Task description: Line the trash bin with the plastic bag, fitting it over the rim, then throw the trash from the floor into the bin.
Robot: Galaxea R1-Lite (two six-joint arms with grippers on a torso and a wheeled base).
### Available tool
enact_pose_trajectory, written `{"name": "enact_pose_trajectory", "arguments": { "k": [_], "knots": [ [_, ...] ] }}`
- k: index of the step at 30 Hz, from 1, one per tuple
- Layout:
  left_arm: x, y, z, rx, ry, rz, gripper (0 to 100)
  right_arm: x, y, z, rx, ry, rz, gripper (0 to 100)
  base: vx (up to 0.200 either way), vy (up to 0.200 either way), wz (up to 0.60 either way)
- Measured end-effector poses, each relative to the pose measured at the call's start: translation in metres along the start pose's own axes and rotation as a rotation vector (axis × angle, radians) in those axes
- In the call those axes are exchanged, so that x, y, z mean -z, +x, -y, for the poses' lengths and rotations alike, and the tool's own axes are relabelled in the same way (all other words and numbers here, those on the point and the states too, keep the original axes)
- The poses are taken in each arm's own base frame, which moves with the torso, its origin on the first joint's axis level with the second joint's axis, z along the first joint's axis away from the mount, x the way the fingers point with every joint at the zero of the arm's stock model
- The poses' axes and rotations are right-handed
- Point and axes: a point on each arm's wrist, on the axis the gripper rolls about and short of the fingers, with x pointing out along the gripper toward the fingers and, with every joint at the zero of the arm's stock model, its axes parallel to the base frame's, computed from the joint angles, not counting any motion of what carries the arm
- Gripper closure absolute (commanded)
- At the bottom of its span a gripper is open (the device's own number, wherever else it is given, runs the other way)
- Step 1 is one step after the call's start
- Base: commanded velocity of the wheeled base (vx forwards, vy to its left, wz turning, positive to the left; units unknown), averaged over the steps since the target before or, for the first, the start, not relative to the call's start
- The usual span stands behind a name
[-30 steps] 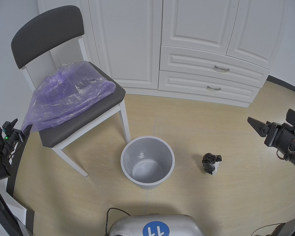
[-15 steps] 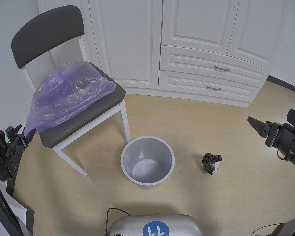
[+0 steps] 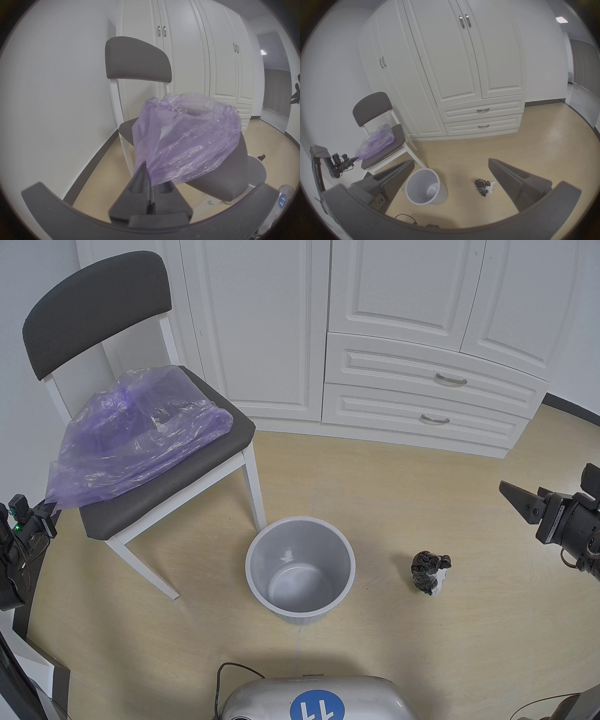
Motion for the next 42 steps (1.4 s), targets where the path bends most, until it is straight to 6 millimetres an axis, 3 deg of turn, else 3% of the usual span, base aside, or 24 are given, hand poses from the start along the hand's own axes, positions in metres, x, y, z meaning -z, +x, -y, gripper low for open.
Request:
{"name": "enact_pose_trajectory", "arguments": {
  "k": [7,13,20,27,36,42],
  "knots": [
    [-0.017,-0.017,0.026,0.036,-0.004,0.001,100,-0.004,0.006,-0.024,-0.079,-0.160,0.012,0,0.000,0.000,0.00],
    [-0.045,-0.021,0.077,0.176,0.013,0.054,100,-0.005,0.004,-0.044,-0.092,-0.248,0.041,0,0.000,0.000,0.00],
    [-0.092,-0.009,0.144,0.424,0.042,0.193,100,-0.001,-0.020,-0.057,-0.127,-0.344,0.097,0,0.000,0.000,0.00],
    [-0.118,-0.009,0.184,0.476,-0.025,0.099,100,0.001,-0.033,-0.057,-0.152,-0.380,0.122,0,0.000,0.000,0.00],
    [-0.143,-0.018,0.211,0.256,-0.039,0.048,100,-0.002,-0.026,-0.064,-0.141,-0.329,0.177,0,0.000,0.000,0.00],
    [-0.144,-0.025,0.209,0.177,-0.003,0.036,100,0.001,-0.021,-0.063,-0.119,-0.332,0.173,0,0.000,0.000,0.00]
  ]
}}
